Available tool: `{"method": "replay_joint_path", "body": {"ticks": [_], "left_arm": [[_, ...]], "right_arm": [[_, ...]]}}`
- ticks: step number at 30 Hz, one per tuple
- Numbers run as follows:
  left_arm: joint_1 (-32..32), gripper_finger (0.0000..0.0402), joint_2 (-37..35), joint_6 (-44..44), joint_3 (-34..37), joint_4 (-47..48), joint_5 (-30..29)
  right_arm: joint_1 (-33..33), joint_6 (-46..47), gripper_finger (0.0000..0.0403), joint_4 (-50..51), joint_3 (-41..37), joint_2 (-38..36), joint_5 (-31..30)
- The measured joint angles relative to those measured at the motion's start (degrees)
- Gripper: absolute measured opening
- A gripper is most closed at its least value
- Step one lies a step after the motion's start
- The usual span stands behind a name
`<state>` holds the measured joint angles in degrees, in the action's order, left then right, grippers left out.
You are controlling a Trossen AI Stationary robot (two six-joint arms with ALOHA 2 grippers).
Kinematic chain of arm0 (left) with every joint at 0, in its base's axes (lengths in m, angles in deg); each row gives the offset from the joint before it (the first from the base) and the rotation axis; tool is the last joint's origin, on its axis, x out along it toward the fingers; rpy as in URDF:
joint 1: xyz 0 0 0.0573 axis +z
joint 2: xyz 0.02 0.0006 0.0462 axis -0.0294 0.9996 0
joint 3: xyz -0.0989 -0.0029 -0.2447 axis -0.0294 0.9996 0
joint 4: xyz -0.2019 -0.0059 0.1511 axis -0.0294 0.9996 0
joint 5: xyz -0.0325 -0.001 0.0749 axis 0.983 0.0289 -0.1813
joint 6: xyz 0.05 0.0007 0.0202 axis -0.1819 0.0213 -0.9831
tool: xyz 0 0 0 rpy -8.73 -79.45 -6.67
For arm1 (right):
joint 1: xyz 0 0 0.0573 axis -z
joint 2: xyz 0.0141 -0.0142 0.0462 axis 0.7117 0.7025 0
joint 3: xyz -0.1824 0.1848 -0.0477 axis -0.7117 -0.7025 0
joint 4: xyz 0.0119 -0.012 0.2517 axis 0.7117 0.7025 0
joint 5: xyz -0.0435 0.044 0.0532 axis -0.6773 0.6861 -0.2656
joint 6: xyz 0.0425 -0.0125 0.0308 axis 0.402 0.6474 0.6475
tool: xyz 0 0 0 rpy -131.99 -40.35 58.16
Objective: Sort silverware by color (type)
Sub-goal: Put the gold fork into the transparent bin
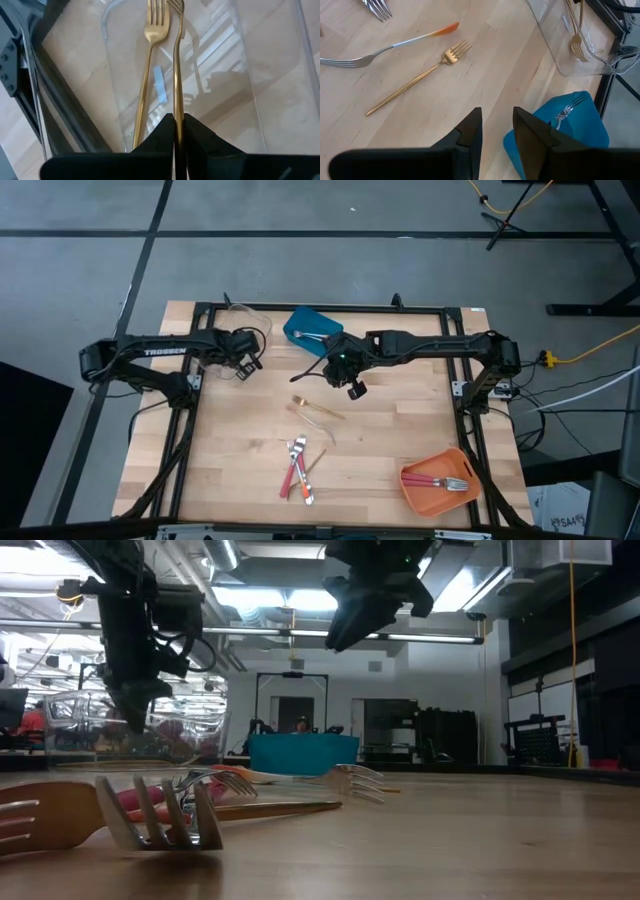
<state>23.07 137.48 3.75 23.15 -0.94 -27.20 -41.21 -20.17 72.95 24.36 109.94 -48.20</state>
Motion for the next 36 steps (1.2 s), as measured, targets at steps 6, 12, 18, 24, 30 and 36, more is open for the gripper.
{"method": "replay_joint_path", "body": {"ticks": [6,12,18,24,30,36], "left_arm": [[0.0,0.0022,1.5,0.0,0.0,0.1,0.1],[0.0,0.0035,1.4,0.0,0.0,0.1,0.0],[0.0,0.0038,1.4,0.0,0.0,0.1,0.1],[0.0,0.0039,1.4,0.0,0.0,0.1,0.2],[0.0,0.0039,1.4,0.0,0.0,0.0,2.1],[0.0,0.0039,1.4,0.0,0.0,0.0,2.3]], "right_arm": [[0.0,0.2,0.0101,0.0,0.0,0.0,0.0],[0.0,1.7,0.0101,0.0,0.0,0.0,0.0],[0.0,1.7,0.0101,0.0,0.0,0.0,0.0],[0.0,1.7,0.0101,0.0,0.0,0.0,0.0],[0.0,1.7,0.0101,0.0,0.0,0.0,0.0],[0.0,1.7,0.0101,0.0,0.0,0.0,0.0]]}}
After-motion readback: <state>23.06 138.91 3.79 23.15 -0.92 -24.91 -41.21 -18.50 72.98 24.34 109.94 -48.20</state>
